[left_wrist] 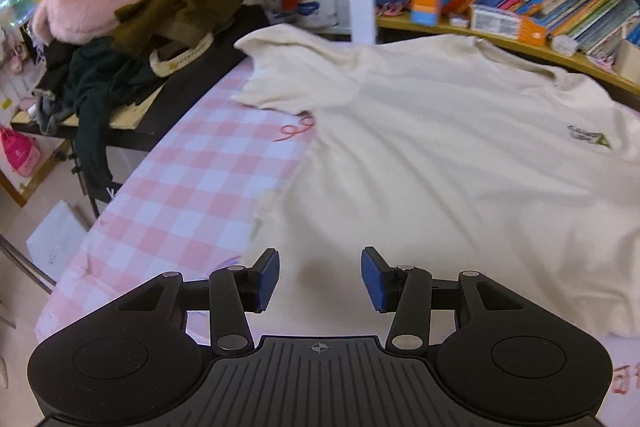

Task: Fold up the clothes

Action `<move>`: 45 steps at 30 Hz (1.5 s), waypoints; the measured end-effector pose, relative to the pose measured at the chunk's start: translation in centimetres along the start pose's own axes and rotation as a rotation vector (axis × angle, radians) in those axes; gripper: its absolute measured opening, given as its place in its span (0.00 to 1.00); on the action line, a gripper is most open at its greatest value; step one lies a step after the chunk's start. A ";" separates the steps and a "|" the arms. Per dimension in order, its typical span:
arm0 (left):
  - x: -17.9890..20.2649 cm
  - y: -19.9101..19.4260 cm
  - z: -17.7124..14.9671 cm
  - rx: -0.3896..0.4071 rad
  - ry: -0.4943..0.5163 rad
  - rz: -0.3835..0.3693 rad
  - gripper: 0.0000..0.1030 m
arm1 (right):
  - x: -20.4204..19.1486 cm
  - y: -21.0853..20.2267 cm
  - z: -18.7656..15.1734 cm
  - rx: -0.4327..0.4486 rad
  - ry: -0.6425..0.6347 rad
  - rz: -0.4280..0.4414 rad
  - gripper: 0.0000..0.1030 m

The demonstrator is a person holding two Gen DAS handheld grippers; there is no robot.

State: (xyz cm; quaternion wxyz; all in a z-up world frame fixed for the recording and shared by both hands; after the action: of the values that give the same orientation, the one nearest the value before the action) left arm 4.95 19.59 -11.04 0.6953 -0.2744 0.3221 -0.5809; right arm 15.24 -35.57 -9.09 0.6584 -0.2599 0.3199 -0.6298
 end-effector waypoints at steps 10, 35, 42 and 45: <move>-4.1 4.2 -0.8 -0.061 0.001 -0.084 0.43 | -9.8 -2.8 -9.6 -0.137 0.014 0.103 0.68; -4.7 1.2 2.0 0.071 0.169 -0.300 0.22 | -10.9 -6.2 -8.1 -0.138 -0.213 -0.154 0.49; 6.2 4.1 2.6 0.081 0.275 -0.419 0.22 | -19.2 1.7 -0.1 -0.060 -0.401 0.067 0.07; 8.6 5.0 2.6 0.091 0.306 -0.407 0.22 | -21.7 6.2 3.5 -0.072 -0.358 0.119 0.06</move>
State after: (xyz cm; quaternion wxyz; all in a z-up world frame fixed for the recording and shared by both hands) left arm 11.08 11.97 -14.27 0.5190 -0.2108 0.3352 -0.7575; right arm 21.86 -13.74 -9.37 0.7311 -0.3720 0.2345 -0.5217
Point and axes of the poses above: each gripper's, at about its wrist camera, not at the fingertips, and y roughly the way its jaws point, x to its right, z to its top, the point moved 9 cm from there along y, roughly the way its jaws point, and after that the axes turned 3 degrees about y, right-handed, at the moved point
